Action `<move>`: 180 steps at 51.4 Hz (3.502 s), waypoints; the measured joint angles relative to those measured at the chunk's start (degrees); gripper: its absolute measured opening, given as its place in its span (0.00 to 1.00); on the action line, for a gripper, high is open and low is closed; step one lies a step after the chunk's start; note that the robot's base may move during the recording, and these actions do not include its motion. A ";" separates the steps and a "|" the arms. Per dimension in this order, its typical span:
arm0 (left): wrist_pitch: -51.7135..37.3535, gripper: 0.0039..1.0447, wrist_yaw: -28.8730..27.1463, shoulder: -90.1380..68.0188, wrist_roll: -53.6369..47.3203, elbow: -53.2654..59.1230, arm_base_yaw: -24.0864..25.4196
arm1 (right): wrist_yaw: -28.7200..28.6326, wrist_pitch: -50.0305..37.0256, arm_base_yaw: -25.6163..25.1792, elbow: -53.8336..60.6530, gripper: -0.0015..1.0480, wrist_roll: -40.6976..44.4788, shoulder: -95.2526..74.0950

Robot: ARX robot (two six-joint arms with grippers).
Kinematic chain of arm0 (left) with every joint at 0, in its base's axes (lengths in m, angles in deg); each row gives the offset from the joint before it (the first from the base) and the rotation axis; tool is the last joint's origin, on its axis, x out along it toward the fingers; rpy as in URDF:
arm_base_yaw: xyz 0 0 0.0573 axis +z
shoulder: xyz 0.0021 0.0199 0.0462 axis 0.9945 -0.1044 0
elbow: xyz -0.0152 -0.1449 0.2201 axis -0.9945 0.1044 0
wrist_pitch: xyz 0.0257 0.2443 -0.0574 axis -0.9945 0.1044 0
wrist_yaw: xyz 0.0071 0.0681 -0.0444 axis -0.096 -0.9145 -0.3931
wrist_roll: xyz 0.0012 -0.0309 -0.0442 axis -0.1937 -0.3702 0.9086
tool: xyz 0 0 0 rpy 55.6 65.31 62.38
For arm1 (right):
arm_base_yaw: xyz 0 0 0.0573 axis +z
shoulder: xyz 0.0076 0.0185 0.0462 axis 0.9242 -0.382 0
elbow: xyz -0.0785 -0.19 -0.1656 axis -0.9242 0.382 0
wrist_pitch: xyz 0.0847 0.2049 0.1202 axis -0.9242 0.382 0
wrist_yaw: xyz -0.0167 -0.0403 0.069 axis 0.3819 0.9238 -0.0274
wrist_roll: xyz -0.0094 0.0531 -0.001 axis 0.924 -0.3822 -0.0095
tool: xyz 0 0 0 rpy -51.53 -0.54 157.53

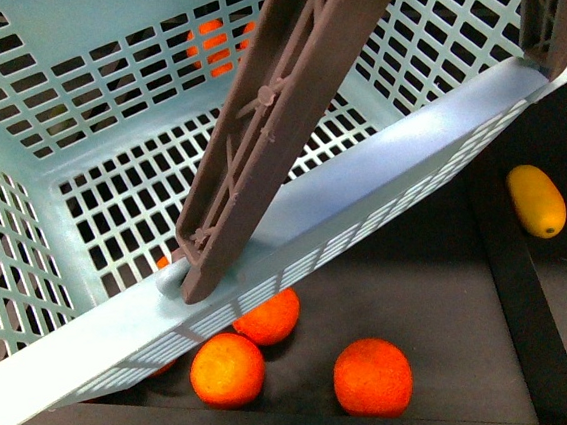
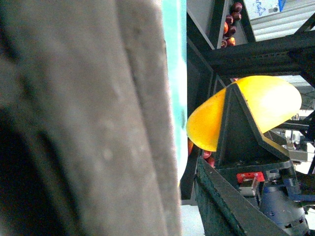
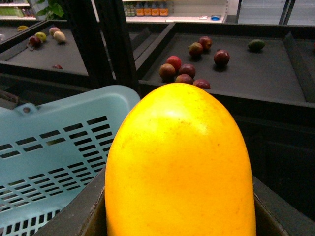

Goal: Pick mango and avocado into basket

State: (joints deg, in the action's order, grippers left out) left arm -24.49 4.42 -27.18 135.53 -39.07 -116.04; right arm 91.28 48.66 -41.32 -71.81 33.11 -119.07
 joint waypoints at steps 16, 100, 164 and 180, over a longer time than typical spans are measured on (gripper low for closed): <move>0.00 0.27 0.04 0.00 0.00 0.00 0.00 | 2.43 -0.44 5.51 0.00 0.71 -1.60 -2.69; 0.07 0.27 0.11 -0.17 -0.28 0.00 0.00 | 5.62 -15.74 -18.75 39.08 0.80 3.65 30.56; 0.09 0.27 0.11 -0.26 -0.31 -0.22 -0.09 | 5.62 -15.74 -18.88 39.36 0.92 3.65 30.80; 0.09 0.27 -0.11 -0.28 -0.37 -0.24 -0.07 | 5.60 -15.72 -18.84 39.47 0.92 3.65 30.73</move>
State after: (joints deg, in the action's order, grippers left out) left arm -24.40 4.31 -27.47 135.15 -39.31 -116.10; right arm 96.88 32.94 -60.16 -32.33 36.76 -88.34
